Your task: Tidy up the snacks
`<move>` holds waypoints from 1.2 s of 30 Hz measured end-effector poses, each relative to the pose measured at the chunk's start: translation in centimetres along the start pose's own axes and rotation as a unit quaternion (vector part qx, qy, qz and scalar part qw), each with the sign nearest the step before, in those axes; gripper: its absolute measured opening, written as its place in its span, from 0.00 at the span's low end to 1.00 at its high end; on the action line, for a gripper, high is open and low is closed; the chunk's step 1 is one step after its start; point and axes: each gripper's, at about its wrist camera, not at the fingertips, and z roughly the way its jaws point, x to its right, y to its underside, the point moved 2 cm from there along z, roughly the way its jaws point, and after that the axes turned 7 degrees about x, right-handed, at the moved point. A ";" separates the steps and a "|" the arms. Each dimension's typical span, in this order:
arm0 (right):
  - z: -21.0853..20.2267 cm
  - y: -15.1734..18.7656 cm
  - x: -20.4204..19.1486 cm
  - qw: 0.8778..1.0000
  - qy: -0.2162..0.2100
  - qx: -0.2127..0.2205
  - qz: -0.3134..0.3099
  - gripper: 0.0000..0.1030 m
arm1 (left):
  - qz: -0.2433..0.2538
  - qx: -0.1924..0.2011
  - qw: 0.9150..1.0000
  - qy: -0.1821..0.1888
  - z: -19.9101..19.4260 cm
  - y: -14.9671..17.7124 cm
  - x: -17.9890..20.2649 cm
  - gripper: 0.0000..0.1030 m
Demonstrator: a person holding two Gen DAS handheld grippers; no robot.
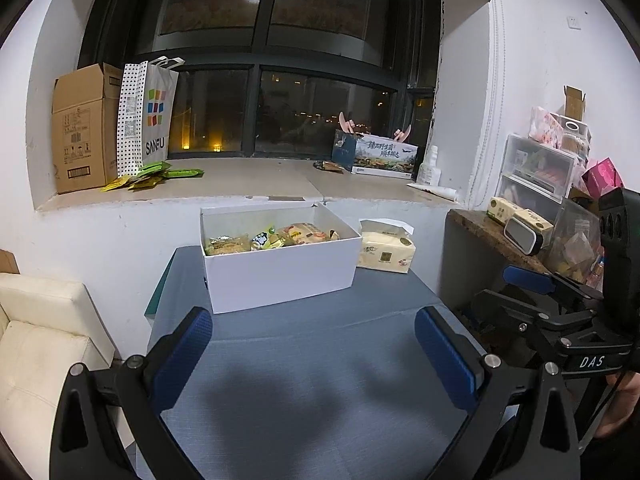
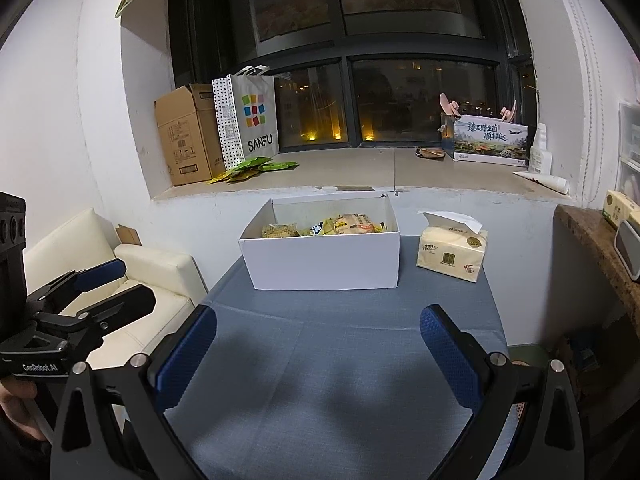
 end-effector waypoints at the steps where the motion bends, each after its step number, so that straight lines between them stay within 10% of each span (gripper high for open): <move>1: 0.0 0.0 0.0 1.000 -0.001 0.000 0.000 1.00 | 0.001 0.000 1.000 0.000 0.0 0.0 0.0 1.00; 36: -0.2 0.1 -0.3 1.000 -0.002 -0.001 -0.006 1.00 | 0.004 -0.004 1.000 -0.003 0.0 0.2 0.0 1.00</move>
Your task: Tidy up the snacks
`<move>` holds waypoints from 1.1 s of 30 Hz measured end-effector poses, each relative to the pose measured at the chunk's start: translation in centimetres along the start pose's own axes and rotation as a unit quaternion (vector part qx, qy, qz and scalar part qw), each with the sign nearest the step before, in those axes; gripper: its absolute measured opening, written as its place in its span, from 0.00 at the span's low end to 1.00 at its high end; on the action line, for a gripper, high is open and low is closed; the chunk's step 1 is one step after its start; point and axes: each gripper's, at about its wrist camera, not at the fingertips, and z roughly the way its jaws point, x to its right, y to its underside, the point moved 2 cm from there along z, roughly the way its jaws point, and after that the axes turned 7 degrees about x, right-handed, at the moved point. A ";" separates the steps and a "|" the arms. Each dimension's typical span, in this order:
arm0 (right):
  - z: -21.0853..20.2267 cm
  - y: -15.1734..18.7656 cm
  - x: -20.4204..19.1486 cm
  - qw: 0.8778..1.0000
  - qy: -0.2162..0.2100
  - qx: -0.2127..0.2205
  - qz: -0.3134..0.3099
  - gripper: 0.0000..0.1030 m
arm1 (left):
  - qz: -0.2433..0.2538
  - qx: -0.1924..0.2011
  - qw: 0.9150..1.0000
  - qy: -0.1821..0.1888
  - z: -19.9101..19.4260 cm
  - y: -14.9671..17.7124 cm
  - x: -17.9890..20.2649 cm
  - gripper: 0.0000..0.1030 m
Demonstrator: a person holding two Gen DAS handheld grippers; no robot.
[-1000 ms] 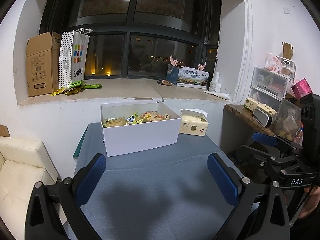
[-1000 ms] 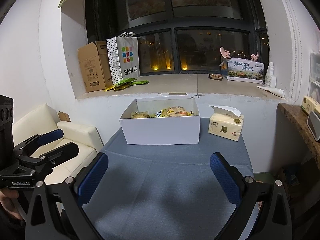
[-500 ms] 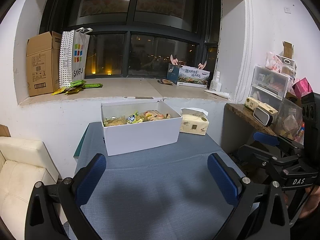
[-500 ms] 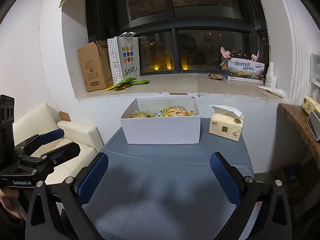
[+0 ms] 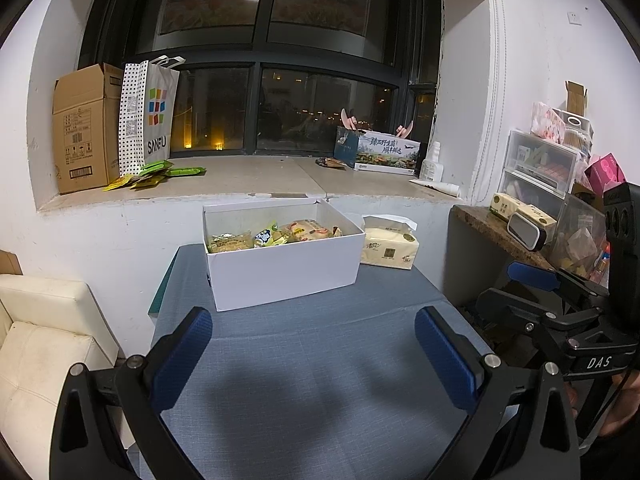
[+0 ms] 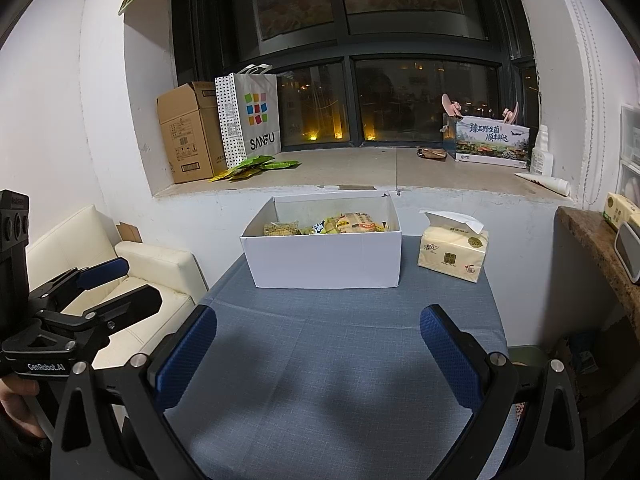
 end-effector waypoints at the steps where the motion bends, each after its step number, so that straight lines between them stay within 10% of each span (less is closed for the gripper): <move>1: 0.0 0.0 0.0 1.000 0.000 0.000 0.000 1.00 | 0.001 0.000 1.000 -0.001 0.0 0.0 0.0 1.00; 33: -0.1 0.0 -0.3 1.000 -0.001 -0.001 -0.001 1.00 | 0.003 -0.001 1.000 -0.003 0.0 0.2 -0.3 1.00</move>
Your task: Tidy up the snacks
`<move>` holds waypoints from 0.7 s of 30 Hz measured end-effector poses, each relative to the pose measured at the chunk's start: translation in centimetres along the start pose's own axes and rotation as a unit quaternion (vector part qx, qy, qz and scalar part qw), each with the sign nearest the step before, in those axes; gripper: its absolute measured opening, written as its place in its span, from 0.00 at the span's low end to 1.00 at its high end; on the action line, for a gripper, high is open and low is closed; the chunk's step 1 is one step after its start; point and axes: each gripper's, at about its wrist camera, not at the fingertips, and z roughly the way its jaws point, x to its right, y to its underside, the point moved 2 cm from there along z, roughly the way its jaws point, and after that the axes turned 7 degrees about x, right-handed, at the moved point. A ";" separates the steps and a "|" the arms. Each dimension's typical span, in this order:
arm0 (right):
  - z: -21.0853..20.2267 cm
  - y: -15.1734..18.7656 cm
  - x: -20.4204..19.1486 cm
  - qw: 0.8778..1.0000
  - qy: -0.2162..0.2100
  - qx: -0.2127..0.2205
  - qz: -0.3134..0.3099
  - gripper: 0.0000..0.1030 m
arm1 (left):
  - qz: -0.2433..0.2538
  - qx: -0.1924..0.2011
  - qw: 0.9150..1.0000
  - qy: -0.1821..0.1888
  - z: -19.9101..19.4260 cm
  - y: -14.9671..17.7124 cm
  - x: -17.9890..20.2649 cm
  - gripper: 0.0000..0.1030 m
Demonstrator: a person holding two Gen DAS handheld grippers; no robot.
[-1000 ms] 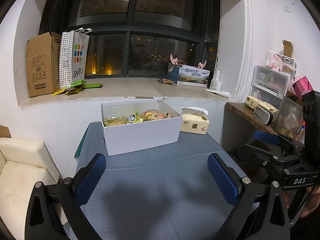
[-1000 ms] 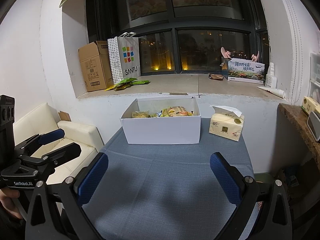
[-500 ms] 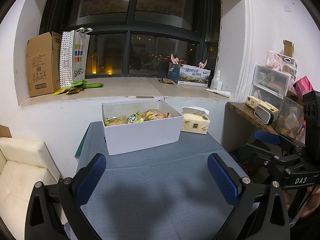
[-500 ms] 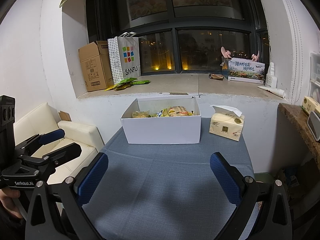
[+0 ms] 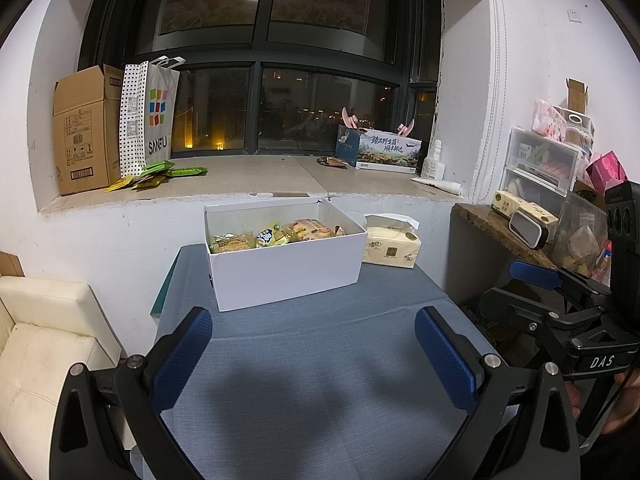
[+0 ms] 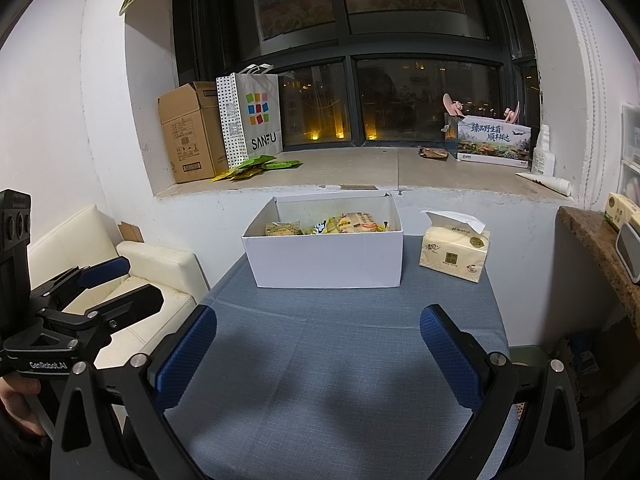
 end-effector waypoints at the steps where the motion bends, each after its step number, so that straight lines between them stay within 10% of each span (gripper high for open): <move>1: 0.0 0.0 0.0 1.000 0.000 0.000 0.000 1.00 | 0.000 0.000 1.000 0.000 0.0 0.0 0.1 1.00; 21: 0.1 0.1 -0.1 1.000 -0.003 -0.001 -0.001 1.00 | 0.003 -0.002 1.000 0.001 0.0 0.0 0.0 1.00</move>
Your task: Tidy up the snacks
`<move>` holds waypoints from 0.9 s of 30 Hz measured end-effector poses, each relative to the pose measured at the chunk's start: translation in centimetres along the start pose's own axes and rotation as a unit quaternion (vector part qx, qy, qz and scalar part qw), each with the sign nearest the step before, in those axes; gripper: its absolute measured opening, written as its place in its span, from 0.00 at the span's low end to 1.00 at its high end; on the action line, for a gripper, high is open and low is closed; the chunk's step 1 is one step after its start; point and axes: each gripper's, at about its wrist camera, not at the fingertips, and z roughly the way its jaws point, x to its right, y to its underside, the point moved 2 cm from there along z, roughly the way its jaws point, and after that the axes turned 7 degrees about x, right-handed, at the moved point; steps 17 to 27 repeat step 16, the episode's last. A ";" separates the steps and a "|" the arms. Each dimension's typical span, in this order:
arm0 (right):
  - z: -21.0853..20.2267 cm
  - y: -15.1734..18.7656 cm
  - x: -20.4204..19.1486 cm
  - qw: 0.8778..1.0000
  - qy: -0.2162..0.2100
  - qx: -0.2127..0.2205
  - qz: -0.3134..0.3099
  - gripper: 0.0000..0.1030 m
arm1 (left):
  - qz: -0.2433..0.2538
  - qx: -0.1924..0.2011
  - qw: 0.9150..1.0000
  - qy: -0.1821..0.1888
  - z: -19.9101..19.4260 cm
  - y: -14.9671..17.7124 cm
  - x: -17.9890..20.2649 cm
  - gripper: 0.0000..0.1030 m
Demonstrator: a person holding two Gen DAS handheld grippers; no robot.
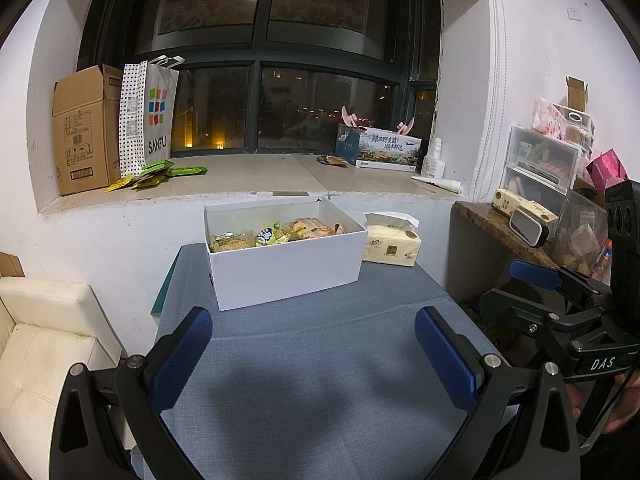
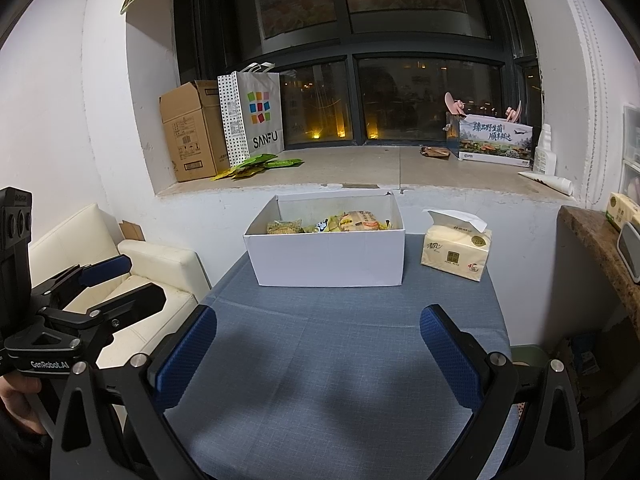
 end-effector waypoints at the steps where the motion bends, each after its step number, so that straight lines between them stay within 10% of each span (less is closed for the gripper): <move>1: 0.0 0.0 0.0 1.000 0.000 0.000 0.000 1.00 | 0.000 0.000 1.000 -0.001 0.0 0.0 0.0 1.00; 27: 0.0 0.3 -0.2 1.000 -0.002 -0.001 0.000 1.00 | 0.001 0.000 1.000 0.008 0.0 0.2 0.2 1.00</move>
